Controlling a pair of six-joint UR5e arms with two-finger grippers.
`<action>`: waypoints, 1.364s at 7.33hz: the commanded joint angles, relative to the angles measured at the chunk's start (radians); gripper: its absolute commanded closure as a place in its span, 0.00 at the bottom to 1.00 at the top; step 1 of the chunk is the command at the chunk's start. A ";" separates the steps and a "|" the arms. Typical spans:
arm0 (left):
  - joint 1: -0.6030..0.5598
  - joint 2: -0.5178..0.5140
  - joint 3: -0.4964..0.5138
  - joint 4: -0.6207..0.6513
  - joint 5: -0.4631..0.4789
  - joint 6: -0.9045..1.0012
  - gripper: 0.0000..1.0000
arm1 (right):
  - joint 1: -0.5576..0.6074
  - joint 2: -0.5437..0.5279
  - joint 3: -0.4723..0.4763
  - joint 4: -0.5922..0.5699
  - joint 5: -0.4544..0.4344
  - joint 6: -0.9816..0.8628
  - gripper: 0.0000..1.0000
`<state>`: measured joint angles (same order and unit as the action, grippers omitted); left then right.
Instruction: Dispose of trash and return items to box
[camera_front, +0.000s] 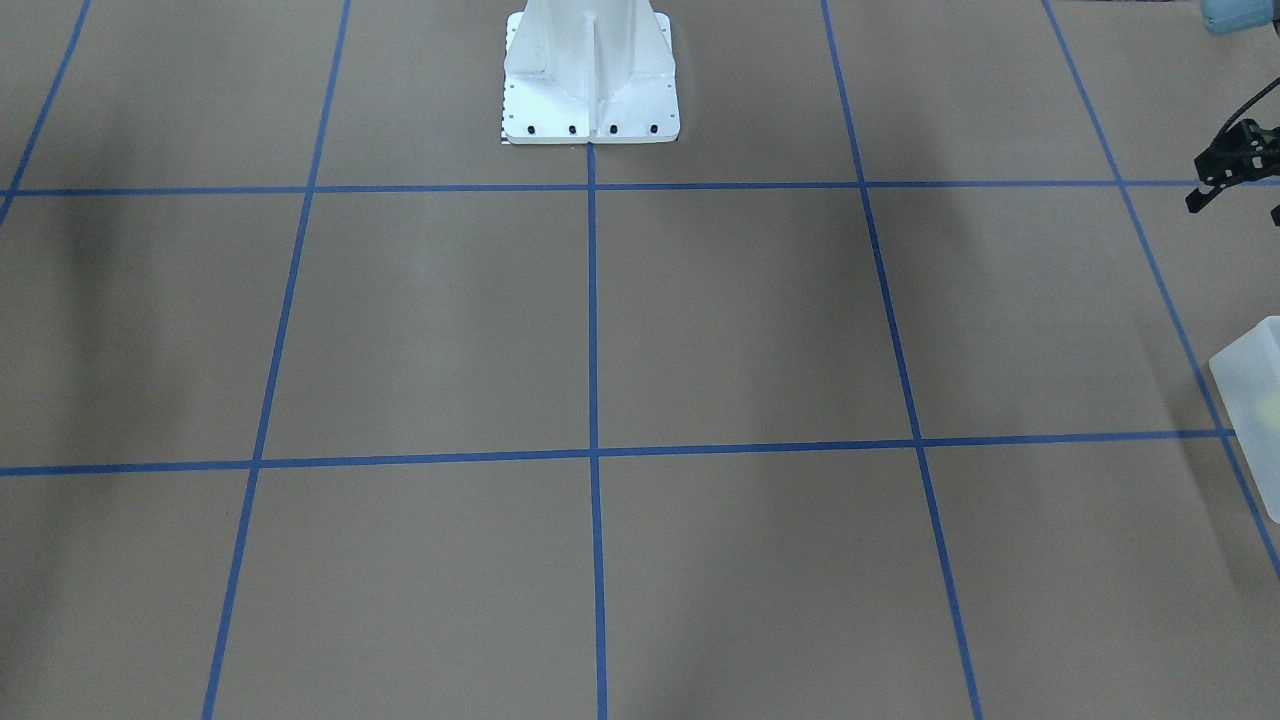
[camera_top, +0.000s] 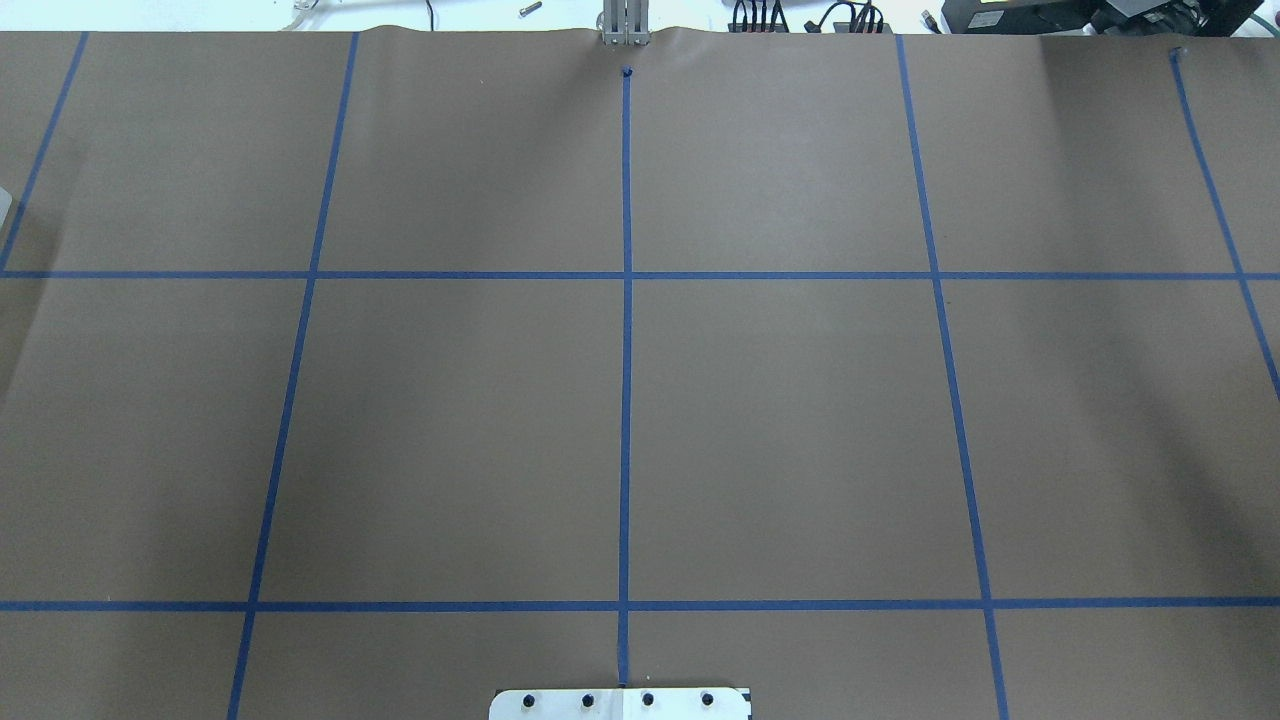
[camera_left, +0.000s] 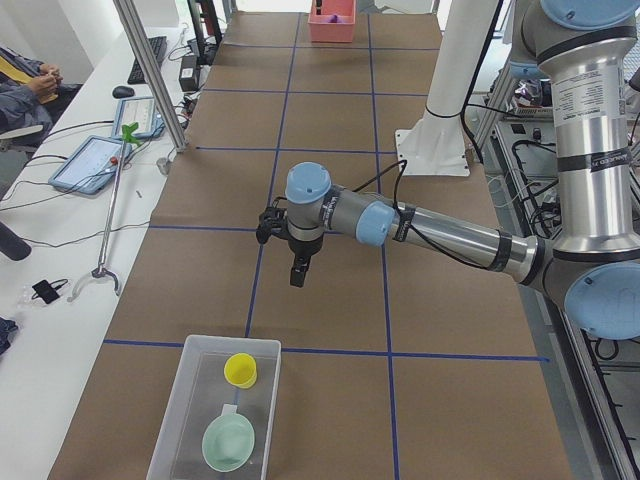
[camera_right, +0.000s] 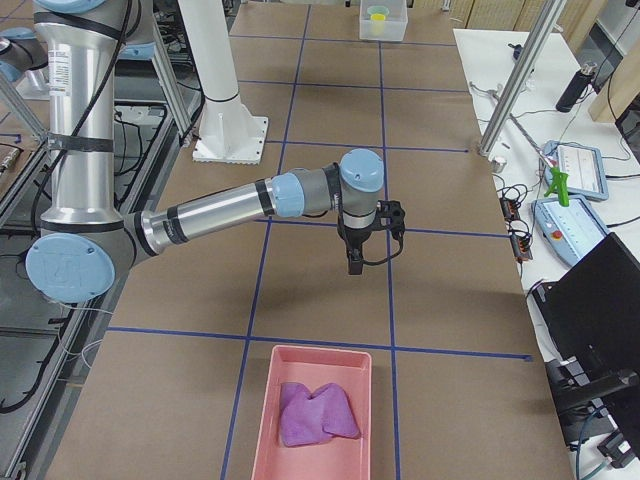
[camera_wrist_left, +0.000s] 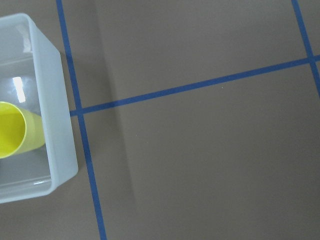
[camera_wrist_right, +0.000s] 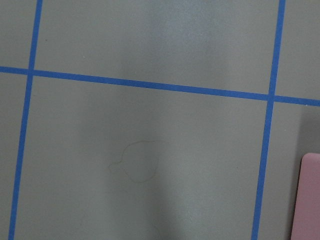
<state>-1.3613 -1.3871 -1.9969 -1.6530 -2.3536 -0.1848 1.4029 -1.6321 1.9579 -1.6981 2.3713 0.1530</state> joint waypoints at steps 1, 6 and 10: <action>-0.009 0.014 -0.032 0.030 -0.015 -0.002 0.02 | -0.002 -0.008 0.004 -0.002 0.009 0.005 0.00; 0.001 0.024 -0.037 0.025 -0.001 -0.013 0.02 | -0.024 -0.029 0.006 -0.002 0.031 -0.006 0.00; -0.001 0.000 -0.008 0.024 -0.003 -0.005 0.02 | -0.039 -0.028 0.004 -0.002 0.028 0.011 0.00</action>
<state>-1.3621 -1.3800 -2.0086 -1.6286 -2.3550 -0.1911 1.3684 -1.6605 1.9629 -1.6997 2.4003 0.1595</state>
